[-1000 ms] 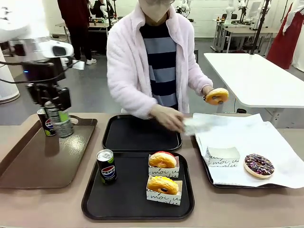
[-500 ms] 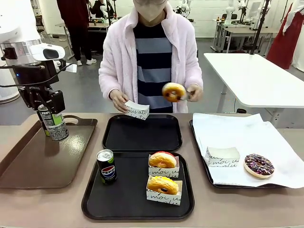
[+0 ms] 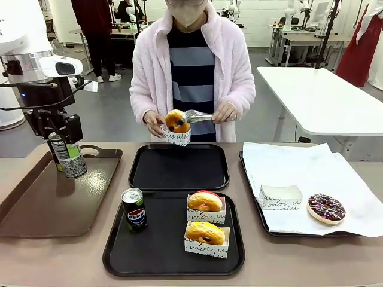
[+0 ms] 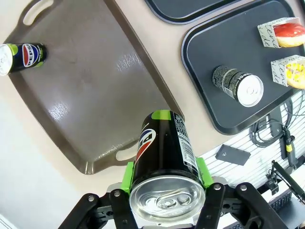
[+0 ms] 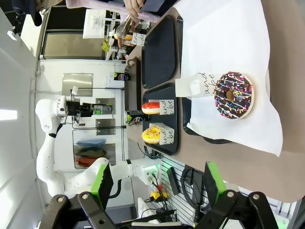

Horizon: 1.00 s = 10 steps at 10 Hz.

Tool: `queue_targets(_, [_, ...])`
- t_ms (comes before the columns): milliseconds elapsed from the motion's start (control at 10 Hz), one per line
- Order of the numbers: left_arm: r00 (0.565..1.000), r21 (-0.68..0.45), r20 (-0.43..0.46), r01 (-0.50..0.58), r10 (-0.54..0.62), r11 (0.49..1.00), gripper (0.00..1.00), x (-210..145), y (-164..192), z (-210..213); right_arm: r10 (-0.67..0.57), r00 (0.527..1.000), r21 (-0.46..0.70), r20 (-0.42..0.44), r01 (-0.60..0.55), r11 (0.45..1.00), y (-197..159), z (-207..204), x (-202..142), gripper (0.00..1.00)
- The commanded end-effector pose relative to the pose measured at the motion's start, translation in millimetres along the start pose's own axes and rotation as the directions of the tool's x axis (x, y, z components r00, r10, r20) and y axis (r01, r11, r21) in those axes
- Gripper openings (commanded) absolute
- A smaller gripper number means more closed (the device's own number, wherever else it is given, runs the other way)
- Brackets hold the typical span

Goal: Set up donuts and drinks on trays.
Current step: Pick up one Pepsi coke from the Handle tray and place it on the Flat Tray without a Pepsi coke.

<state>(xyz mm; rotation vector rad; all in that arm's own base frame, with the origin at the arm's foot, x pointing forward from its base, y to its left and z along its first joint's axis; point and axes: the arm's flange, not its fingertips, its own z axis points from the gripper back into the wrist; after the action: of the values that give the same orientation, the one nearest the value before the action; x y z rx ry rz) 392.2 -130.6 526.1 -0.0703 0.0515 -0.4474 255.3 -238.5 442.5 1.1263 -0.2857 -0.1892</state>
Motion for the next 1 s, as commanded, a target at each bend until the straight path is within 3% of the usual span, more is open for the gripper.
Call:
queue_targets(0, [1.0, 0.023, -0.016, -0.017, 0.017, 1.0, 0.58, 35.2, -8.2, -8.0, 0.015, 1.0, 0.018, 0.007, -0.015, 1.0, 0.2, 0.5, 1.1, 1.0])
queue_targets(500, [0.997, 0.012, 0.07, -0.026, 0.025, 1.0, 0.58, 124.3, -28.0, -52.8, 0.015, 1.0, 0.018, 0.007, -0.015, 1.0, 0.2, 0.5, 1.1, 1.0])
queue_targets(700, [0.999, 0.012, 0.03, 0.045, -0.046, 0.999, 0.58, 112.4, -27.9, -56.1, 0.015, 1.0, 0.018, 0.007, -0.015, 1.0, 0.2, 0.5, 1.1, 1.0])
queue_targets(900, [0.983, -0.05, -0.001, 0.183, -0.183, 0.982, 0.58, 59.0, -19.3, -25.9, 0.015, 1.0, 0.018, 0.007, -0.015, 1.0, 0.2, 0.5, 1.1, 1.0])
